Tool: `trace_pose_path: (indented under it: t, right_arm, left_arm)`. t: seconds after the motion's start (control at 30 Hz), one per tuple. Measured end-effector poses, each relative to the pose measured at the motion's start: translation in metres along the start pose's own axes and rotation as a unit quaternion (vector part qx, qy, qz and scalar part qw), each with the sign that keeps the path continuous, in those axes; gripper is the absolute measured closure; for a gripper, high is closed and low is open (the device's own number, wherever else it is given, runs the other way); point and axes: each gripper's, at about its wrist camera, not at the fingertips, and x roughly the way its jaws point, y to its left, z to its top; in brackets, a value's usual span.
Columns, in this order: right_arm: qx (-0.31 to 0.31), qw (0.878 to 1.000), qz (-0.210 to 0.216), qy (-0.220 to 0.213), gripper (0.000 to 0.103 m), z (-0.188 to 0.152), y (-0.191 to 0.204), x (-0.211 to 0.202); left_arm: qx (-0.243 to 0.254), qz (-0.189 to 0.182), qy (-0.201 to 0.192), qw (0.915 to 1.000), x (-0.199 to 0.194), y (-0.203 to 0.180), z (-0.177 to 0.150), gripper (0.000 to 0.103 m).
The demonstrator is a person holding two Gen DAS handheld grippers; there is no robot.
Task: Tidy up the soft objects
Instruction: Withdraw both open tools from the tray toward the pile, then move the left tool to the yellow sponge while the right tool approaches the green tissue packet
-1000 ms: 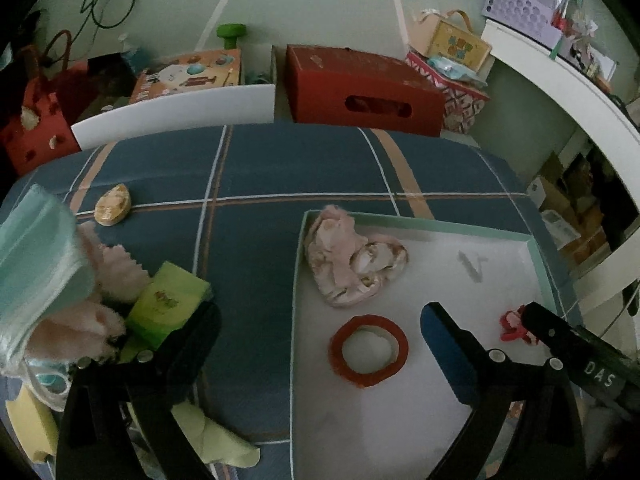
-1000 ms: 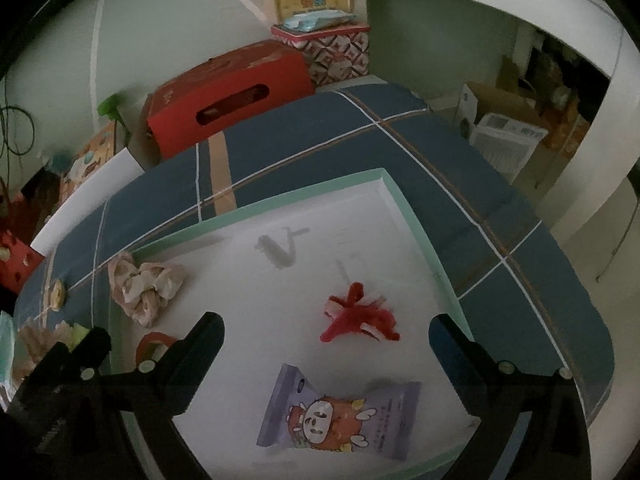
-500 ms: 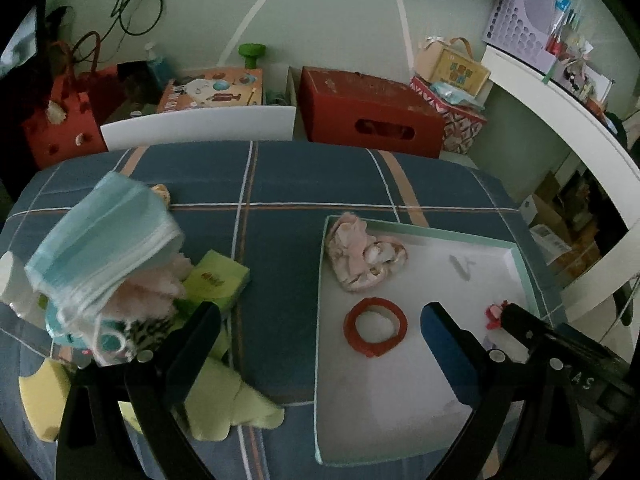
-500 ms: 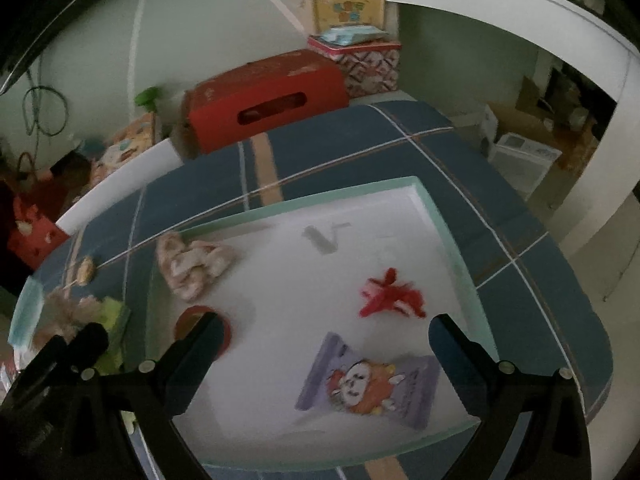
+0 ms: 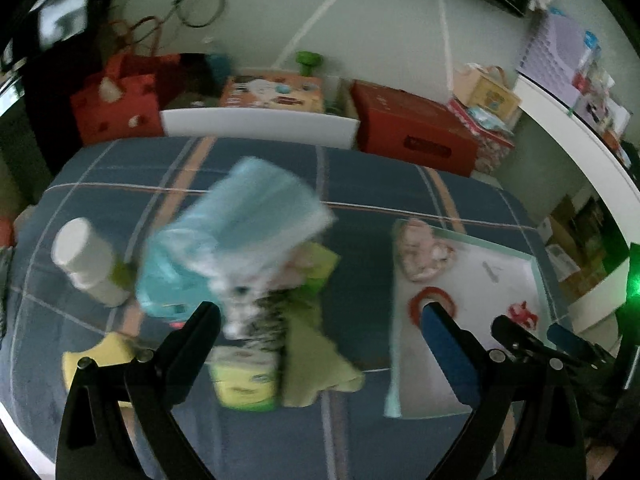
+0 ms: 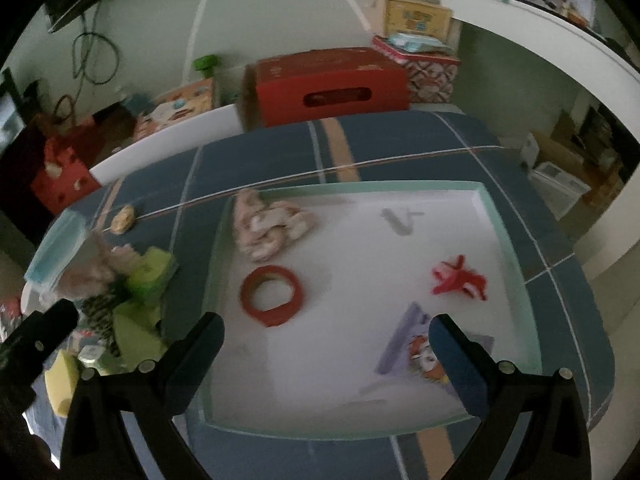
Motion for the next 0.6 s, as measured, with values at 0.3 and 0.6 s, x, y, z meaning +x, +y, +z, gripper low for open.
trace_pose_path:
  t: [0.3,0.6]
  right_arm:
    - [-0.034,0.999,0.033,0.004,0.0,-0.019,0.041,-0.008]
    - [-0.076,0.996,0.055,0.005,0.0,-0.033,0.086,-0.015]
  left_arm:
    - [-0.078,0.032,-0.001,0.9964,-0.018,0.084,-0.017,0.003]
    - [-0.167,0.061,0.019,0.9839,-0.021,0.161,-0.044,0.003]
